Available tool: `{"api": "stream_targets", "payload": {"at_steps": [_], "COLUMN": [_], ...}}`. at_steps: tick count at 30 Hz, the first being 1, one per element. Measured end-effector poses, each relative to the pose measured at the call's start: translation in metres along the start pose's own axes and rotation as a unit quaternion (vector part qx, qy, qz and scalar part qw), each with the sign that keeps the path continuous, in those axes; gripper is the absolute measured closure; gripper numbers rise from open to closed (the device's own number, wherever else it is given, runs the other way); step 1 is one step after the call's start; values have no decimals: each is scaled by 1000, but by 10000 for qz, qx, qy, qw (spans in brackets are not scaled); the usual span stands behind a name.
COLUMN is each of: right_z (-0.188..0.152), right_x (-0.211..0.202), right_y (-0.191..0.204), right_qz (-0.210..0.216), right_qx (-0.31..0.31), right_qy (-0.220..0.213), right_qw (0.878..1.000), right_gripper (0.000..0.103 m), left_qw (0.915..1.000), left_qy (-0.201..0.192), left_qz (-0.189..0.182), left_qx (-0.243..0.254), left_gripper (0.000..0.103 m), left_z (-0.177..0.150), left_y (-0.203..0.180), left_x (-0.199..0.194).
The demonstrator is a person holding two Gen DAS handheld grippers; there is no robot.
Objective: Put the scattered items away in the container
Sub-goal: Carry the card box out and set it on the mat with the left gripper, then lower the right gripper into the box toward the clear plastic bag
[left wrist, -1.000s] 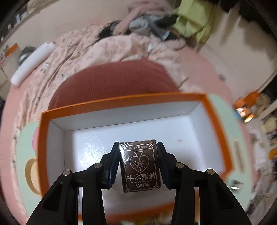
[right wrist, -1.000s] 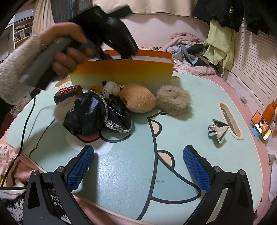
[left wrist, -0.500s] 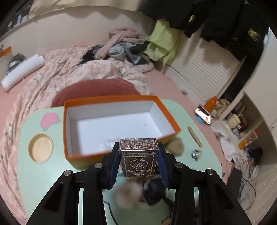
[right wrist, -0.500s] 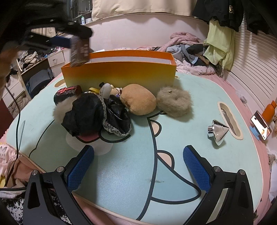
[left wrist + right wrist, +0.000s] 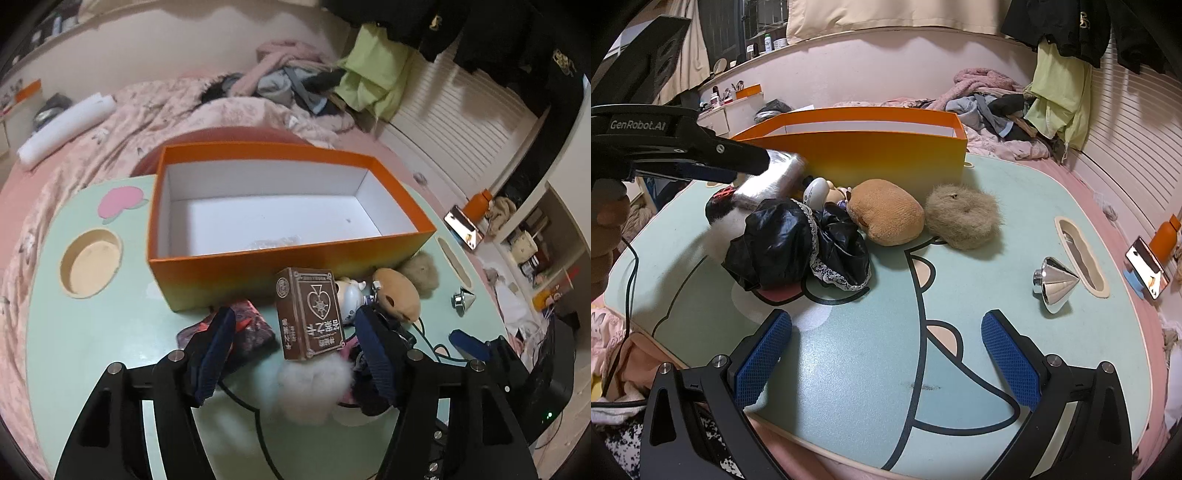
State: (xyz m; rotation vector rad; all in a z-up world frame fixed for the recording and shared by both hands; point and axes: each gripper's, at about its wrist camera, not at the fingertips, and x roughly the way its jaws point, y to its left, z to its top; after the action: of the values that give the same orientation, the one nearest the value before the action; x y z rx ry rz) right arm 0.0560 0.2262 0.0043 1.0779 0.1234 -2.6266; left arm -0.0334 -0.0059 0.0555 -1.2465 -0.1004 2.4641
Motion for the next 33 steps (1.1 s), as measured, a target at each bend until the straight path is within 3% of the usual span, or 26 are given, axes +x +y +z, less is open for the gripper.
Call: {"api": "stream_targets", "payload": {"at_steps": [4, 7, 12, 20, 23, 26, 33], "right_z": [0, 0, 0, -1, -1, -1, -1], "right_x": [0, 0, 0, 1, 1, 1, -1], "right_y": [0, 0, 1, 0, 1, 1, 0], "right_qz": [-2, -3, -6, -7, -11, -3, -18], "right_qx": [2, 1, 2, 3, -1, 10, -3], "right_qy": [-1, 0, 0, -1, 3, 3, 5], "right_qw": [10000, 10000, 10000, 10000, 10000, 10000, 10000], "right_gripper": [1, 1, 1, 1, 1, 1, 1], "left_qw": [9998, 9983, 9937, 9903, 9862, 9866, 9867], "left_qy": [-187, -318, -439, -529, -536, -508, -633], "left_qz": [89, 409, 878, 1276, 1536, 1520, 1460], "left_qx": [81, 272, 533, 150, 304, 315, 332], "left_gripper": [31, 24, 22, 21, 16, 1, 0], "left_z": [-13, -31, -67, -102, -107, -108, -107], "left_y": [-4, -10, -16, 5, 2, 4, 7], "left_x": [-17, -28, -36, -25, -18, -14, -15]}}
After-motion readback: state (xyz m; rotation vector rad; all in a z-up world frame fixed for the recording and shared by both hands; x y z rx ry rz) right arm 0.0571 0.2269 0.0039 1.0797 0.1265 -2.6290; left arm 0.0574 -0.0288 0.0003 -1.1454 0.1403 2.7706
